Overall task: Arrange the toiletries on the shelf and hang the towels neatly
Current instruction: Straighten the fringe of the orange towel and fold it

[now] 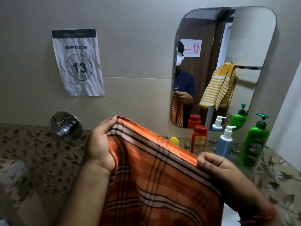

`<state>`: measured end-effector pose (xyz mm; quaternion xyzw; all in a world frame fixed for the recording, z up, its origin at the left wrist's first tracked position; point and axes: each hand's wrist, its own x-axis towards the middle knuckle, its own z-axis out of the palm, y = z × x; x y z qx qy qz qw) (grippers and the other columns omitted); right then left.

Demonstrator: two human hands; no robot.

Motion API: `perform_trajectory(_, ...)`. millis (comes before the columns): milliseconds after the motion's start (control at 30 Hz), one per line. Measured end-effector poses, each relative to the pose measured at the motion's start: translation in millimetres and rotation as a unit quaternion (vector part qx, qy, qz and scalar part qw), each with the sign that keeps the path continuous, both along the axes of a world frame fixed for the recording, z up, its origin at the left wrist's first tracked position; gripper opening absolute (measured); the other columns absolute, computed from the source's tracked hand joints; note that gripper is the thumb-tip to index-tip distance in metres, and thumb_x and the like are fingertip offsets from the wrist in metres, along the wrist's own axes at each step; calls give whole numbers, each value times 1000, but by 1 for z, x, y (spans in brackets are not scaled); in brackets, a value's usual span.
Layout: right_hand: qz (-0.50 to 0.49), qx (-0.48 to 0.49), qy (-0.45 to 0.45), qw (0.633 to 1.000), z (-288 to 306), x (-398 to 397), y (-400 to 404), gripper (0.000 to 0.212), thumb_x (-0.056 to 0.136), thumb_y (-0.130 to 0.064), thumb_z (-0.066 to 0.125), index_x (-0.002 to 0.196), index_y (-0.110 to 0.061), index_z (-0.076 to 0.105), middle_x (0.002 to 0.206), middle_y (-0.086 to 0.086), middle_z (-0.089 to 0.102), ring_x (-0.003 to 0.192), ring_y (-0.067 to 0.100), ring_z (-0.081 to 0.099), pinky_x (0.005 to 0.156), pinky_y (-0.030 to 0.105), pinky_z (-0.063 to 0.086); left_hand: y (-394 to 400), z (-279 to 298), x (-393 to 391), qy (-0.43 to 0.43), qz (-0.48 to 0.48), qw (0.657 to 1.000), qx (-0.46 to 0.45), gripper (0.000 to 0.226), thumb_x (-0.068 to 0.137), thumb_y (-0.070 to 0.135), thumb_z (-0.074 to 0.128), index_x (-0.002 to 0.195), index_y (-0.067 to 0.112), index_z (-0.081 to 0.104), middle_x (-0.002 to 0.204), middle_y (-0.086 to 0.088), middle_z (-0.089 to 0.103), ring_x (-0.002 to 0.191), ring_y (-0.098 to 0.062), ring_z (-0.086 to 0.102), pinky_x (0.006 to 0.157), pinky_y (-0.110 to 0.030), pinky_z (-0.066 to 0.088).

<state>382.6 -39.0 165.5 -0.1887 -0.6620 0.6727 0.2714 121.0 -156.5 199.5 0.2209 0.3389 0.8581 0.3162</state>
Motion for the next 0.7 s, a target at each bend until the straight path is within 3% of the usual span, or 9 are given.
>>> perform_trajectory(67,-48,27,-24,998,-2,7,8,44,63,-54,81,69,-14,63,71,8,58,65,16,57,57,23,46,1,-9,-9,21,73,997,-25,12,91,18,62,80,17,66,77,-6,67,77,-26,67,90,-45,54)
perform_trajectory(167,-96,108,-40,989,4,5,11,35,79,-45,76,66,-15,64,70,6,61,66,14,59,64,29,46,7,-19,10,189,113,972,-75,8,95,17,62,88,17,62,68,1,64,62,-15,61,60,-24,54)
perform_trajectory(200,-100,160,-50,981,10,-3,7,32,83,-41,69,69,-12,65,69,7,60,67,12,58,65,30,45,10,-22,21,256,74,960,-85,8,91,22,67,96,18,62,72,4,66,67,-14,62,60,-20,53)
perform_trajectory(233,-94,214,-53,971,18,-14,0,34,85,-40,64,71,-9,65,69,10,59,67,10,57,65,29,45,13,-25,34,311,19,946,-88,26,84,28,72,107,19,62,82,6,69,76,-14,66,66,-19,53)
perform_trajectory(333,-81,343,-23,936,38,-46,-19,36,94,-41,62,73,-12,63,67,5,59,65,5,55,60,29,46,21,-27,59,398,-152,902,-69,59,77,38,74,132,21,58,118,1,71,110,-17,68,88,-27,54)
perform_trajectory(433,-137,413,-11,900,44,-59,-14,34,92,-45,54,66,-23,52,61,-8,50,59,2,46,58,38,40,23,-25,63,488,-109,859,-110,48,86,60,64,113,20,69,102,-4,75,99,-20,71,86,-46,56)
perform_trajectory(533,-131,388,-2,912,38,-59,-10,36,94,-44,57,65,-24,52,60,-11,45,59,1,43,56,34,36,20,-23,55,510,-15,851,-123,43,85,61,58,86,19,69,75,-4,67,72,-14,60,71,-51,50)
perform_trajectory(633,-27,220,27,975,27,-51,-12,33,87,-42,68,66,-18,59,66,-2,50,64,11,48,57,29,38,15,-21,49,445,26,890,-96,37,90,51,59,83,16,69,78,-14,70,73,-17,60,67,-47,51)
perform_trajectory(700,61,92,14,994,18,-42,-9,22,83,-35,73,74,-16,67,74,4,60,69,16,57,61,27,47,17,-25,32,353,98,925,-98,37,86,51,62,83,16,69,81,-17,71,78,-25,65,74,-51,53)
